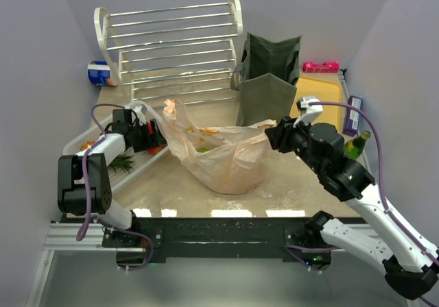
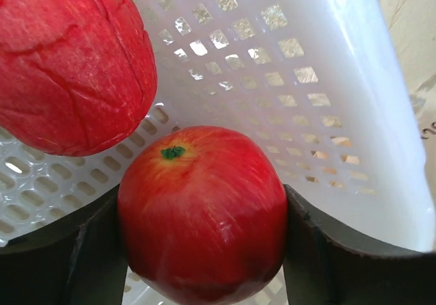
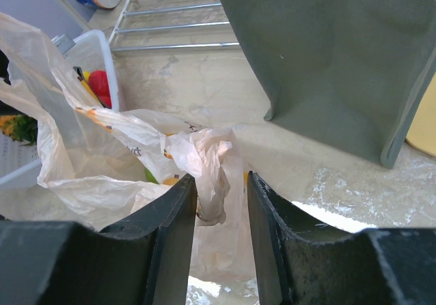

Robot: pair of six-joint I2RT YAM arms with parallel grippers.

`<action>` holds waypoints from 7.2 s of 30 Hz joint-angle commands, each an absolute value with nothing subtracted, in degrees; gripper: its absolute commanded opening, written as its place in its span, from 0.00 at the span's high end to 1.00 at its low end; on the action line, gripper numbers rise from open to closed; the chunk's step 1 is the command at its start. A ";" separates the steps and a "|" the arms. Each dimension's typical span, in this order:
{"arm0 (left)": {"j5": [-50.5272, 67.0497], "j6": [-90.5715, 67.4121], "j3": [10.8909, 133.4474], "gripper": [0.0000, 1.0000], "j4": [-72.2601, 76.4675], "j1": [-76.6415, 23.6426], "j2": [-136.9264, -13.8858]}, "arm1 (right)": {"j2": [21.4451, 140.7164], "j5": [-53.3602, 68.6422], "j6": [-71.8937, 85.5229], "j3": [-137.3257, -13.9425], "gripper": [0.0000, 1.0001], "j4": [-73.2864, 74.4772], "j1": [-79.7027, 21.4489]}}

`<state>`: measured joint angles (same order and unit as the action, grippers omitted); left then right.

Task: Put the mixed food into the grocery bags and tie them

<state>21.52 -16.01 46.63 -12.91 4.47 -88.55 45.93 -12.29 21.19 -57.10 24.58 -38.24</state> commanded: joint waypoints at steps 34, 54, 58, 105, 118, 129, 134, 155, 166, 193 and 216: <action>23.10 13.09 70.22 0.76 -17.22 -41.04 -63.19 | 47.02 -16.69 20.74 -61.69 0.64 25.40 -38.23; 22.94 15.91 65.83 0.76 -22.58 -36.74 -67.67 | 46.23 -17.40 21.27 -61.17 0.64 26.37 -38.32; 21.19 15.91 64.43 0.76 -24.08 -36.65 -67.94 | 46.05 -17.49 21.45 -61.08 0.64 26.54 -38.32; 3.44 0.71 70.13 0.00 -15.20 -32.52 -56.00 | 48.25 -4.67 20.92 -62.05 0.29 19.00 -38.32; -8.61 -11.58 72.69 0.00 -35.14 -32.34 -48.43 | 44.22 19.85 11.96 -58.54 0.01 8.27 -38.32; -14.68 -18.54 74.27 0.00 -52.63 -32.43 -39.99 | 44.56 25.58 6.42 -57.39 0.01 9.58 -44.02; -9.85 -19.86 69.27 0.00 -49.24 -32.43 -37.10 | 45.62 22.24 5.80 -56.25 0.01 8.53 -47.10; -6.24 -20.30 65.39 0.95 -44.93 -32.43 -39.20 | 50.27 -4.63 6.94 -56.85 1.00 5.88 -58.71; 2.19 -22.06 78.84 1.00 -24.97 -32.34 -43.24 | 55.37 -28.03 -3.34 -78.21 1.00 13.36 -58.62; 3.08 -15.39 65.30 0.35 -10.73 -32.17 -50.10 | 60.73 -3.88 -4.30 -82.26 0.01 17.58 -41.48; -2.03 -2.37 61.17 0.00 5.45 -16.00 -56.51 | 82.71 18.02 -24.69 -90.71 0.01 9.50 -52.65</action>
